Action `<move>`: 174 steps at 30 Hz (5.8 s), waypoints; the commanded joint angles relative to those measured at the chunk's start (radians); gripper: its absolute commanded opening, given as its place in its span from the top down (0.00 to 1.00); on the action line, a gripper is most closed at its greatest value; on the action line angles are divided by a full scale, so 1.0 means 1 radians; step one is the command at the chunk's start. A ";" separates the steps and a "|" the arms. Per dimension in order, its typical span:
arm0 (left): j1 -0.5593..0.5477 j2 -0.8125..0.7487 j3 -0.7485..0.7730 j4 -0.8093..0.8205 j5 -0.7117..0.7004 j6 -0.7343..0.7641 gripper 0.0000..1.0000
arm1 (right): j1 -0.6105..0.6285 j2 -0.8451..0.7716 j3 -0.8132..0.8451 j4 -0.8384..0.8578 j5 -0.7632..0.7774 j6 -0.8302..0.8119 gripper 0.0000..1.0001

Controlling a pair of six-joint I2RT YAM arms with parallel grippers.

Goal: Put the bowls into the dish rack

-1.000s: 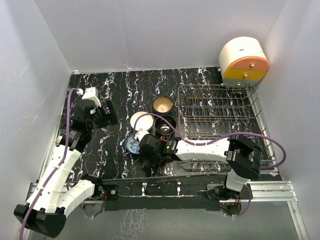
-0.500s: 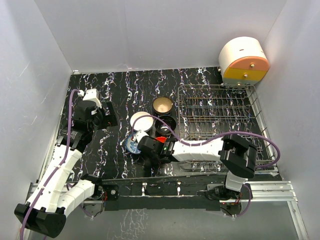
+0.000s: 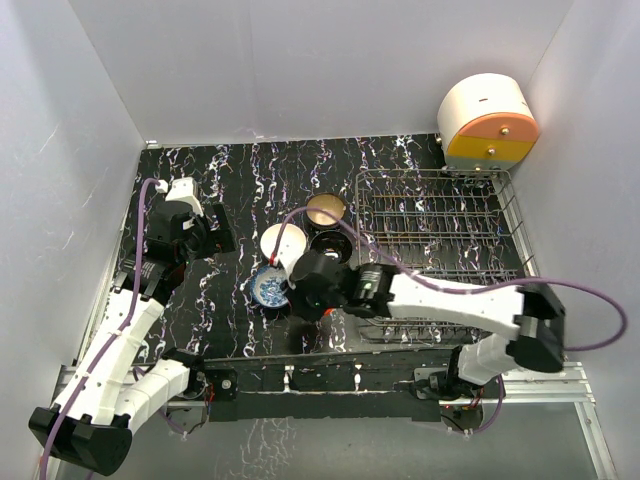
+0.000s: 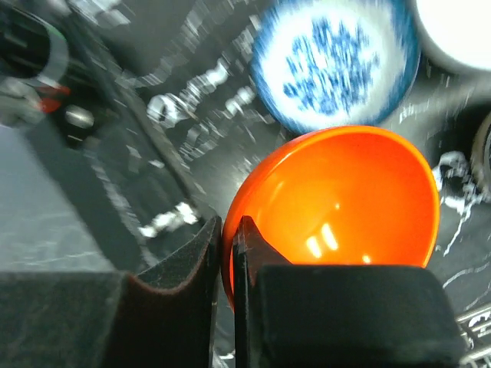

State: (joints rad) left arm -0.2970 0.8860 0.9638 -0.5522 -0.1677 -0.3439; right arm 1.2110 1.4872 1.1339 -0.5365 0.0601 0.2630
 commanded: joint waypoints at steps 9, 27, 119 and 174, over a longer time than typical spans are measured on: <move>-0.004 0.000 0.043 -0.014 0.026 0.011 0.03 | -0.502 -0.296 0.079 0.263 -0.407 0.098 0.92; -0.004 0.011 0.090 -0.033 0.039 0.030 0.03 | -1.266 0.040 -0.331 1.509 -1.034 0.966 0.92; -0.004 -0.022 0.102 -0.074 -0.016 0.043 0.03 | -1.030 0.076 0.131 0.192 -0.005 0.162 0.28; -0.005 -0.133 0.076 -0.131 -0.100 0.022 0.03 | -0.378 0.230 0.074 0.171 -0.039 -0.094 0.92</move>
State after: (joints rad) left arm -0.2970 0.7624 1.0454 -0.6682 -0.2546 -0.3248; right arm 0.8215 1.7969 1.2266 -0.3897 0.1108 0.1337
